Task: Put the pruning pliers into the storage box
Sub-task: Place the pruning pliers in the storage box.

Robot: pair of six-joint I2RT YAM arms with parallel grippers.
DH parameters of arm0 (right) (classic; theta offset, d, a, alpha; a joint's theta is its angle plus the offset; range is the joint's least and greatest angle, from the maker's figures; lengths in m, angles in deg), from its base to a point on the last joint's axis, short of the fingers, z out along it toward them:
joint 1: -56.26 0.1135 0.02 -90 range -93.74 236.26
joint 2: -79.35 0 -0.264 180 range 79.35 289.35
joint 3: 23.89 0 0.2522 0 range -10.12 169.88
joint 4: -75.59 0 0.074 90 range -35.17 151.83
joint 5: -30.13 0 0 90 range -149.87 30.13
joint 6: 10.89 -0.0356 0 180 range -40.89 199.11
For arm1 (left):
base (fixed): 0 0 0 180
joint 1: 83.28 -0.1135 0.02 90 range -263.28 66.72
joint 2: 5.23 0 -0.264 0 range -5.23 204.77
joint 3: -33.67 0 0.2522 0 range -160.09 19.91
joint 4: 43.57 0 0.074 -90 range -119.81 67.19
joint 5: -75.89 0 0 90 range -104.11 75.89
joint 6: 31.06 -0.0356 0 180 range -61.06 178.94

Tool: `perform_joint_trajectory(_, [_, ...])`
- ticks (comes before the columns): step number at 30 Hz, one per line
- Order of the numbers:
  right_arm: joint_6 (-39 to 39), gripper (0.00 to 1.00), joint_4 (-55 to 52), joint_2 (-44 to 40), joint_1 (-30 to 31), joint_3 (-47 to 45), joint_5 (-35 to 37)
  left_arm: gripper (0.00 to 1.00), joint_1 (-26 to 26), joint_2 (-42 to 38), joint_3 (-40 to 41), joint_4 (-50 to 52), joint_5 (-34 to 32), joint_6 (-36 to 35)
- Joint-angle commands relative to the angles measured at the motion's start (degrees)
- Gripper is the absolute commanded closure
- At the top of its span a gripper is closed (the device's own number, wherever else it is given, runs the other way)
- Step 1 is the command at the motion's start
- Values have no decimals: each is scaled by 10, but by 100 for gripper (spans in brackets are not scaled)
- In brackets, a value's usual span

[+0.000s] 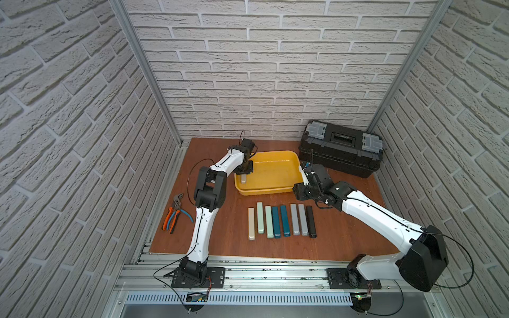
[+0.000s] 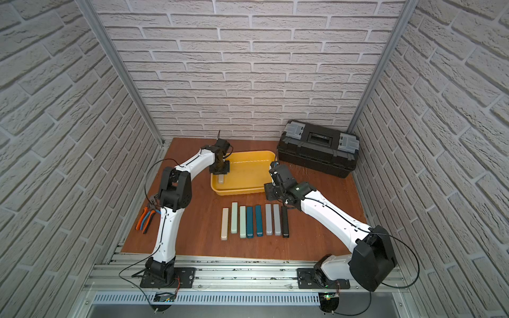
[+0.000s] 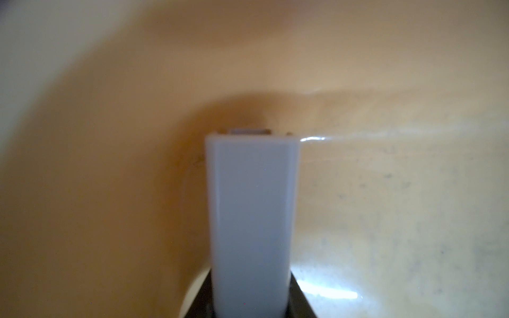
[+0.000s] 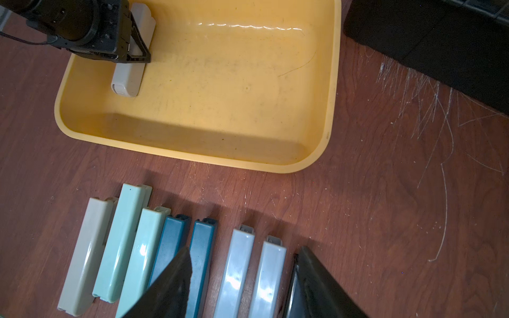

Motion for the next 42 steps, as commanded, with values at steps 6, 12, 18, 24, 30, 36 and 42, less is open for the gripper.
perform_joint_trajectory(6, [7,37,61,11,3,17,12,92,2,11,-5,3,0,-9])
perform_joint_trajectory(12, [57,41,124,78,-4,63,-4,92,-7,13,-2,8,14,-25])
perform_joint_trajectory(18, [46,43,84,167,-13,152,-50,91,-7,0,10,10,22,-22])
perform_joint_trajectory(24, [28,44,65,173,-15,147,-61,77,-3,-21,24,-1,26,-17])
perform_joint_trajectory(30, [31,44,58,137,-15,117,-52,66,1,-37,18,-1,21,-12])
perform_joint_trajectory(36, [36,42,48,105,-15,99,-50,59,7,-53,15,7,4,-6])
perform_joint_trajectory(42, [42,42,35,66,-15,90,-47,52,21,-84,4,23,-21,-2])
